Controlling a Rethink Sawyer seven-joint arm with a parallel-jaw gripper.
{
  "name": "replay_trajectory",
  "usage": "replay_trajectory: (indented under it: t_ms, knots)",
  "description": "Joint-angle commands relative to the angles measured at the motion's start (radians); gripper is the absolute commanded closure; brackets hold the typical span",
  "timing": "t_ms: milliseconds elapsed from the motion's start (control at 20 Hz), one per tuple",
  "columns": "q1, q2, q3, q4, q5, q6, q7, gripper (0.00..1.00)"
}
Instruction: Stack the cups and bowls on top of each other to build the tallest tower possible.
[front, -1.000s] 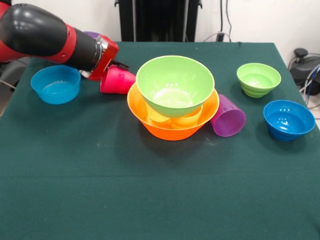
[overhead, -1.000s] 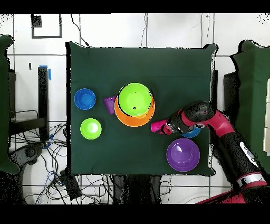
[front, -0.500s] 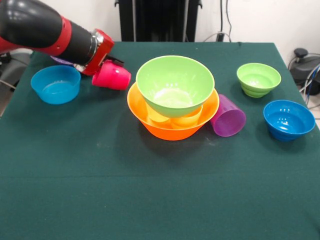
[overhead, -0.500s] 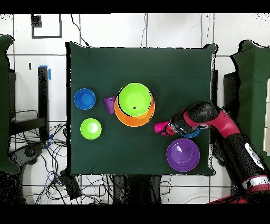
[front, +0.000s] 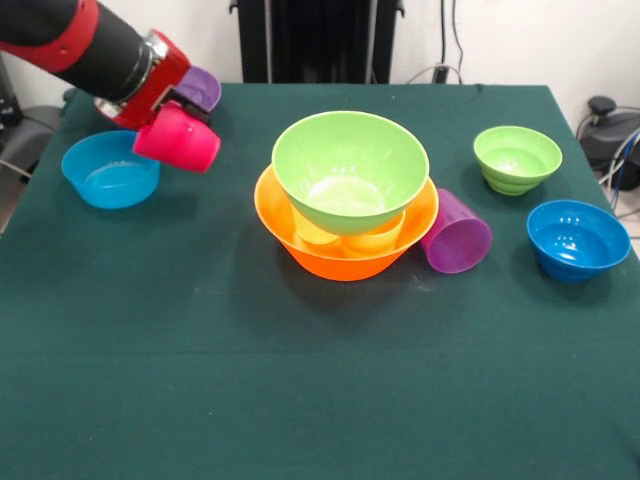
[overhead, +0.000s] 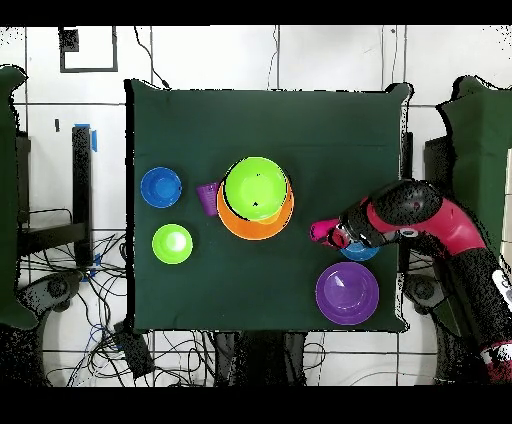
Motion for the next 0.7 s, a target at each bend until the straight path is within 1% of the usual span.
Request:
replay_trajectory:
  t_ms: [50,200,450,700]
  knots:
    - [0.132,-0.097,0.026,-0.147,0.016,0.077,0.014,1.0]
    - [0.16,-0.138,0.025,-0.164,0.005,0.041,0.019,1.0]
    - [0.216,-0.186,0.0,-0.195,-0.013,0.027,0.038,1.0]
    - [0.257,-0.241,-0.02,-0.199,-0.009,0.007,0.068,1.0]
